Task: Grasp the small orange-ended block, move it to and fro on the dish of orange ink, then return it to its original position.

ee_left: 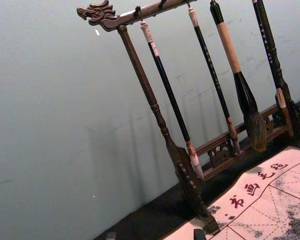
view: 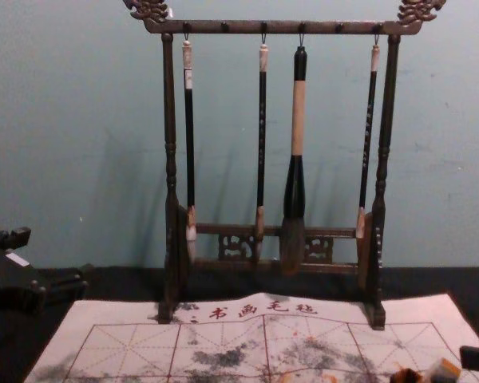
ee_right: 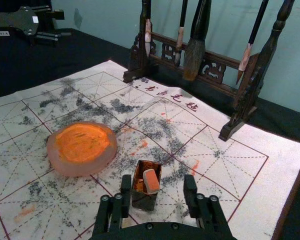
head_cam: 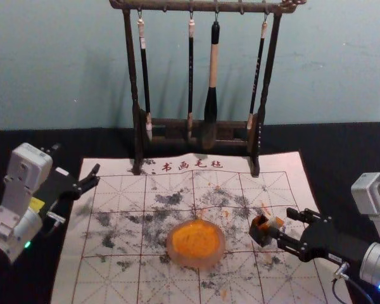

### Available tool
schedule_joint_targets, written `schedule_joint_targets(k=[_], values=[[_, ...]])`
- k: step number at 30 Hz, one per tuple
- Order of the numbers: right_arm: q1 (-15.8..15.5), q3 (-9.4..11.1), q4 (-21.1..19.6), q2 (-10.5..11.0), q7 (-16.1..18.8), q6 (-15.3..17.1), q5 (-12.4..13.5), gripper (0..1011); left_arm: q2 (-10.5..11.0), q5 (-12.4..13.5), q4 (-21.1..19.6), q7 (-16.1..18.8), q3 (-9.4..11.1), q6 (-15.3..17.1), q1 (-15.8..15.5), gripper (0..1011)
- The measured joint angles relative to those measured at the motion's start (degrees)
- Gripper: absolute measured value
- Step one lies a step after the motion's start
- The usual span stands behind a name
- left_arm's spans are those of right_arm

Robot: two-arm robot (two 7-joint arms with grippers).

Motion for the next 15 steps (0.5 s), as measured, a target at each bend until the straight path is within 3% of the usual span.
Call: schedule_joint_targets(k=[9, 15], values=[[0.0, 0.0, 0.0, 0.0, 0.0, 0.0, 0.0, 341, 0.0, 0.0, 0.0, 0.0, 0.0, 0.0, 0.0, 1001], [0.0, 0.0, 0.0, 0.0, 0.0, 0.0, 0.0, 178, 0.0, 0.0, 0.0, 0.0, 0.0, 0.0, 0.0, 1001]])
